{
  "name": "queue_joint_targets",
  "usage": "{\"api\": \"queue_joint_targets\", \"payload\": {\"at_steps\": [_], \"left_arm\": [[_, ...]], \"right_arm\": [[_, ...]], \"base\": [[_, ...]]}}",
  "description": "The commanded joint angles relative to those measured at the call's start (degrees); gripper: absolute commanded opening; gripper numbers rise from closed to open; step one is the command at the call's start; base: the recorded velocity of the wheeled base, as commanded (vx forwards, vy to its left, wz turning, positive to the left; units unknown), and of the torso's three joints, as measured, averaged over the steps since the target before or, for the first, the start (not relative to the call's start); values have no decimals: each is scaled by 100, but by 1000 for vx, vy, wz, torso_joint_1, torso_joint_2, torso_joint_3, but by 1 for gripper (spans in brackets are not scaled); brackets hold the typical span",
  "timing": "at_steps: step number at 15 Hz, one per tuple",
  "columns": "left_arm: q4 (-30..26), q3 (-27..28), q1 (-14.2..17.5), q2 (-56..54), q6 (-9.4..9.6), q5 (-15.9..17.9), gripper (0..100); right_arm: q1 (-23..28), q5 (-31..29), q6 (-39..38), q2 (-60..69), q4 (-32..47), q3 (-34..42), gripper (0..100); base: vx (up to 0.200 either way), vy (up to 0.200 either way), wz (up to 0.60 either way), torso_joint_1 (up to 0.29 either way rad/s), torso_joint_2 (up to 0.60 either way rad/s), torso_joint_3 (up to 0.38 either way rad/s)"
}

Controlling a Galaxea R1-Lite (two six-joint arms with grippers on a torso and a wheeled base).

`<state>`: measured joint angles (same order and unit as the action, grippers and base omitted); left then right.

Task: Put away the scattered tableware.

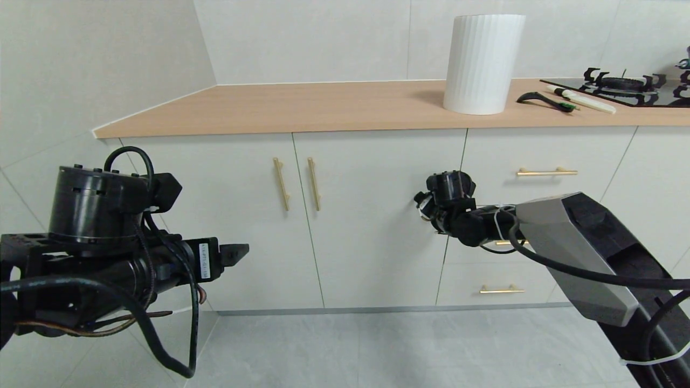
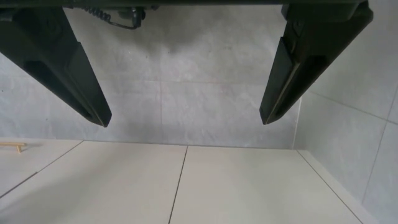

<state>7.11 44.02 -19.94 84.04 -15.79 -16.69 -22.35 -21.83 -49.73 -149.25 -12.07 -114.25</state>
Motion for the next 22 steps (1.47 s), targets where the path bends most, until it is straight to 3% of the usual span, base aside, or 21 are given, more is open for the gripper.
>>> {"api": "queue_joint_targets", "payload": {"at_steps": [1,5,8,13,15,18,19,22], "left_arm": [[1,10,-1,-2,-3,-1,100],[1,10,-1,-2,-3,-1,100],[1,28,-1,-81,14,-1,100],[-87,-16,-53,-1030,146,-19,100],[-456,-403,-282,-1927,278,-27,100],[-799,-957,-291,-3245,287,-27,100],[-1141,-1159,-273,-4080,287,-27,100],[-2328,-1379,-106,-5583,375,-10,100]], "right_arm": [[37,-14,-20,-16,12,-34,100],[20,-242,-46,388,319,78,100],[-139,-207,7,1390,451,1151,100],[-182,-207,701,4589,346,4130,100],[-218,-234,1290,6408,310,5668,100],[-174,-225,2274,8614,293,7382,100],[46,-199,2986,9845,302,8059,100],[723,-181,4498,11937,328,8753,100]], "base": [[0,0,0,0,0,0],[0,0,0,0,0,0],[0,0,0,0,0,0],[0,0,0,0,0,0],[0,0,0,0,0,0],[0,0,0,0,0,0],[0,0,0,0,0,0],[0,0,0,0,0,0]]}}
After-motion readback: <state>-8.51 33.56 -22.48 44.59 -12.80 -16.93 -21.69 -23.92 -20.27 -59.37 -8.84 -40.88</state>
